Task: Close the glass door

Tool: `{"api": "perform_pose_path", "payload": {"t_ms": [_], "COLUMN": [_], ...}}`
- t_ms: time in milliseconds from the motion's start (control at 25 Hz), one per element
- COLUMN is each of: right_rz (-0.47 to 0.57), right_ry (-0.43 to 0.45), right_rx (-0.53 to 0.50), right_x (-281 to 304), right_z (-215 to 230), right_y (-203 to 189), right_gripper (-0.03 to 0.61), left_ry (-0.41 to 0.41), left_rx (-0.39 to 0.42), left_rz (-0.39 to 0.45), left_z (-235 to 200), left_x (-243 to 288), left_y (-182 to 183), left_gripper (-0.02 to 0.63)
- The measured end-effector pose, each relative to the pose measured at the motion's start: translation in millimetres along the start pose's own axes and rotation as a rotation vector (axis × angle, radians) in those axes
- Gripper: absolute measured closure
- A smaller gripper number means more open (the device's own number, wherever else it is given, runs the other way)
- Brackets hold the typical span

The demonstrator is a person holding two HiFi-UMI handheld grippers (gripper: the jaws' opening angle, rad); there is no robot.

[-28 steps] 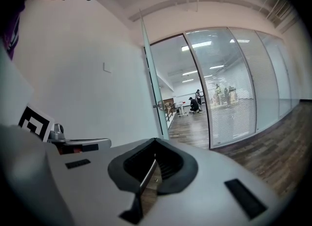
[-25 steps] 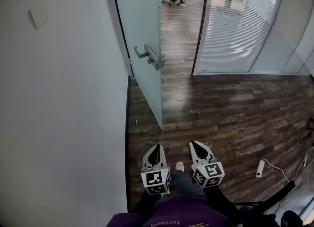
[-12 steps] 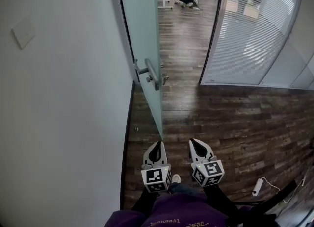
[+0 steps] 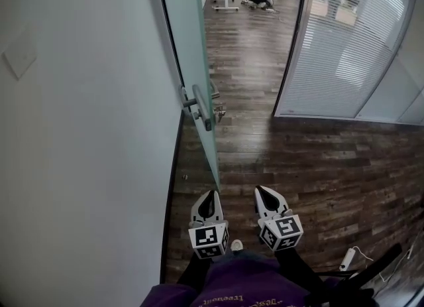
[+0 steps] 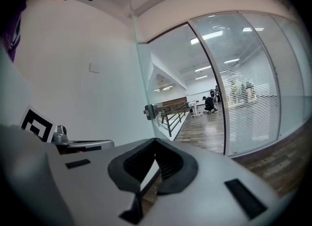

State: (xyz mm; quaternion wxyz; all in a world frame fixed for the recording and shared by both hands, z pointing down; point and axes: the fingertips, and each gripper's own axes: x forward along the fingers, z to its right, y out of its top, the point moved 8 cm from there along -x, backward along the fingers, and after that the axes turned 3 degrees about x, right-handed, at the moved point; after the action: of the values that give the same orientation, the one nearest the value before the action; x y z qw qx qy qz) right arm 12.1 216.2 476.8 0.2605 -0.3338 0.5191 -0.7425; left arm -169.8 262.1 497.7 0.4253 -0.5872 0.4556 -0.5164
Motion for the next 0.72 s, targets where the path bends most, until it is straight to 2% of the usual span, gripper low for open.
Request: {"api": "perform_pose_path", "payload": {"t_ms": [360, 600, 720], "right_rz": [0.011, 0.030, 0.047], "right_ry": [-0.001, -0.026, -0.045], "right_rx": [0.019, 0.032, 0.034], "right_x": [20, 42, 51], "right_z": [3, 0, -1], "right_y": [5, 18, 24], "right_gripper": [0.588, 0.588, 0.588], "left_ry": [-0.032, -0.052, -0.072], "left_rx": [0.021, 0.050, 0.091], "left_rz": [0.005, -0.003, 0.012], "left_z": [-4, -27, -43], "left_x": [15, 37, 50], "left_y": [6, 23, 34], "left_gripper": [0.621, 0.621, 0.621]}}
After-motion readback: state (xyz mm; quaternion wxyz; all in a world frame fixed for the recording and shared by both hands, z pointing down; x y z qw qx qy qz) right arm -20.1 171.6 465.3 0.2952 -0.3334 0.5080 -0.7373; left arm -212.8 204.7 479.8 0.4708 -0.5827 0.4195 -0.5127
